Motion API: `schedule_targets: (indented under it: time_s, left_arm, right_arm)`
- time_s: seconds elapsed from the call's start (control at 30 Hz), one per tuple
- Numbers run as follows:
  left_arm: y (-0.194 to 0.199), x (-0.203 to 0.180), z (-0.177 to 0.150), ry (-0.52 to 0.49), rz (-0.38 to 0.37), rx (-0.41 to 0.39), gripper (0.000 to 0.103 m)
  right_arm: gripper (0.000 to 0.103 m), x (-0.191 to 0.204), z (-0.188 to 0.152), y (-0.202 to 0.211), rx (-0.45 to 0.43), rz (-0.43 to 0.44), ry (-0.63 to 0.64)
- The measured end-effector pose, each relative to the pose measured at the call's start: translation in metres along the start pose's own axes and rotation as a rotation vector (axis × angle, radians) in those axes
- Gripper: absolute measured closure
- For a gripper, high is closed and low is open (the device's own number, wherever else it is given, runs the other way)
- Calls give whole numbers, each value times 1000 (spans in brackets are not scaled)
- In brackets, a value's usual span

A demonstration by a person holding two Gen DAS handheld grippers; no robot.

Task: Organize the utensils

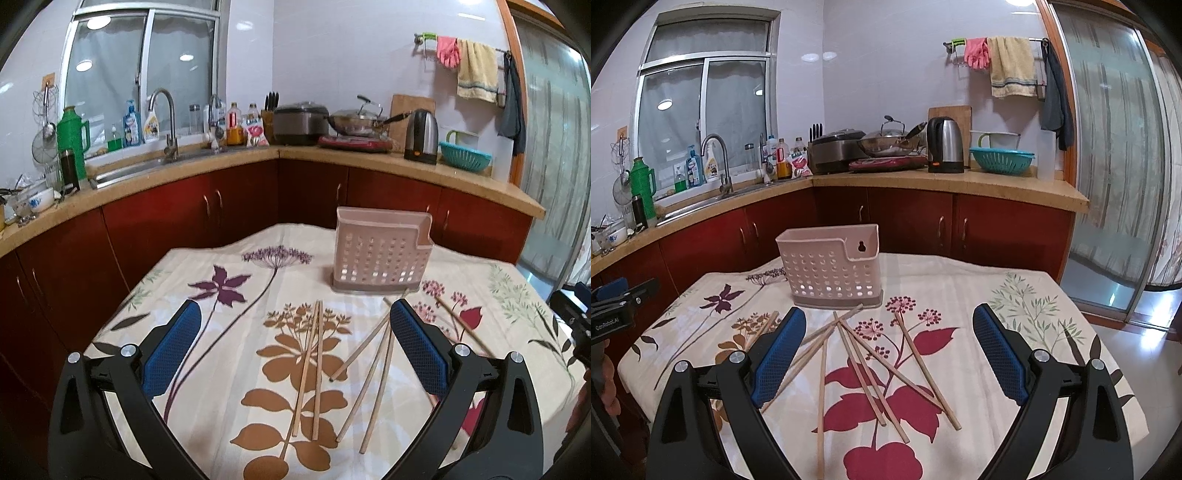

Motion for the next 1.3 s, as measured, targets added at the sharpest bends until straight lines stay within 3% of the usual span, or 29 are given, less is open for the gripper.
schedule_targets:
  time_s: [0.47,0.7,0.97,1.17,1.3]
  left_arm:
    - [-64,24,-73,-19,24,228,3]
    - [-88,27,-106,-49,25,323,3]
    - [-108,34,-129,-46,14,395,24]
    - [-107,38,-132,-42,-39,375,28]
    - [-104,44,-132,-37,-64,362,41]
  right_arm:
    - [14,-12,-63,-49,139,16,-6]
    - [14,-7,-82,-59,169,22,33]
    - [14,-4,-91,-70,201,39,25]
    - [14,-4,-93,-73,208,45,24]
    - [14,-7,-94,-75,212,40,10]
Point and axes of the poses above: each gripper's, at about its wrist camera, not at the fingertips, and y roughly against the way its jaws point, x to its left, z to its top, the point moved 5 cm from there along -y, roughly the way its jaws point, and after that the axes turned 5 degrees about -z, right-handed, at the moved point
